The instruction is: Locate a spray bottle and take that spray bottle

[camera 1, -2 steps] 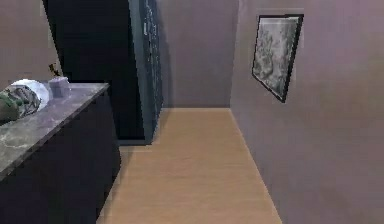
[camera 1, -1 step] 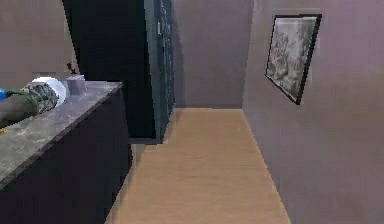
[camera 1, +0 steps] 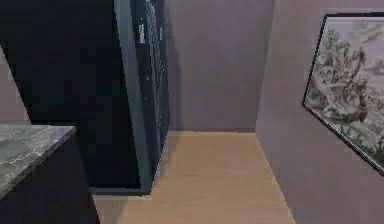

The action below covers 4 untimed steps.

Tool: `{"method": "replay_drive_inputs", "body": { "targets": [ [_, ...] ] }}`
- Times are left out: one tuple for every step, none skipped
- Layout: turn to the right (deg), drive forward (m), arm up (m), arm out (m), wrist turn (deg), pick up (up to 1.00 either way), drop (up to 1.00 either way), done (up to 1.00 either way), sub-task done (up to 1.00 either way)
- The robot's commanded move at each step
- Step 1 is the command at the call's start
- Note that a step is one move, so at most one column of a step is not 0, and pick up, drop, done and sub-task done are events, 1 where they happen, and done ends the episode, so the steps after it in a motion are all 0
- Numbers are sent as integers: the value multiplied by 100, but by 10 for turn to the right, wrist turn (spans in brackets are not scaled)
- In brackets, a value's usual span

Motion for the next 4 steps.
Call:
{"method": "replay_drive_inputs", "body": {
  "targets": [
    [-210,0,0,0,0,0,0,0,0],
    [0,90,0,0,0,0,0,0,0],
    [-390,0,0,0,0,0,0,0,0],
    [0,5,0,0,0,0,0,0,0]
  ]
}}
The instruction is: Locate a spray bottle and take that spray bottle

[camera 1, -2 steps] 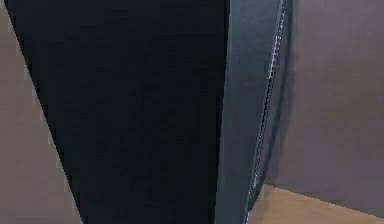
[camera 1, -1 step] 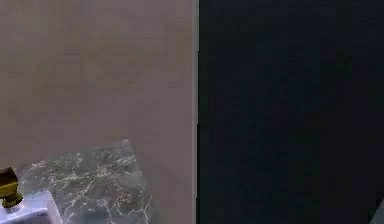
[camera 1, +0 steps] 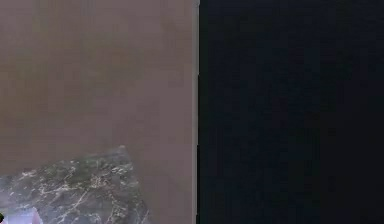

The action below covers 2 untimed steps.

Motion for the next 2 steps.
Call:
{"method": "replay_drive_inputs", "body": {
  "targets": [
    [-450,0,0,0,0,0,0,0,0],
    [-450,0,0,0,0,0,0,0,0]
  ]
}}
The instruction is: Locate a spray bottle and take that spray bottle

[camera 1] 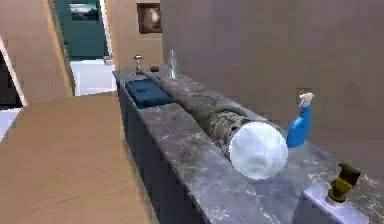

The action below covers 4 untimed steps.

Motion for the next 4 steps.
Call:
{"method": "replay_drive_inputs", "body": {
  "targets": [
    [-450,0,0,0,0,0,0,0,0],
    [-120,0,0,0,0,0,0,0,0],
    [270,0,0,0,0,0,0,0,0],
    [0,25,0,0,0,0,0,0,0]
  ]
}}
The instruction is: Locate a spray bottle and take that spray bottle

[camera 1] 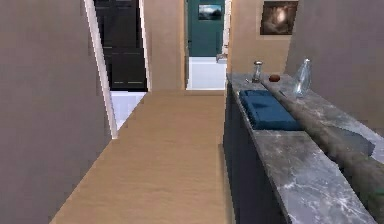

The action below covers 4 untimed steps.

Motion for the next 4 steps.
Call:
{"method": "replay_drive_inputs", "body": {
  "targets": [
    [-120,0,0,0,0,0,0,0,0],
    [0,0,50,0,0,0,0,0,0],
    [0,0,38,0,0,0,0,0,0],
    [0,0,0,44,0,0,0,0,0]
  ]
}}
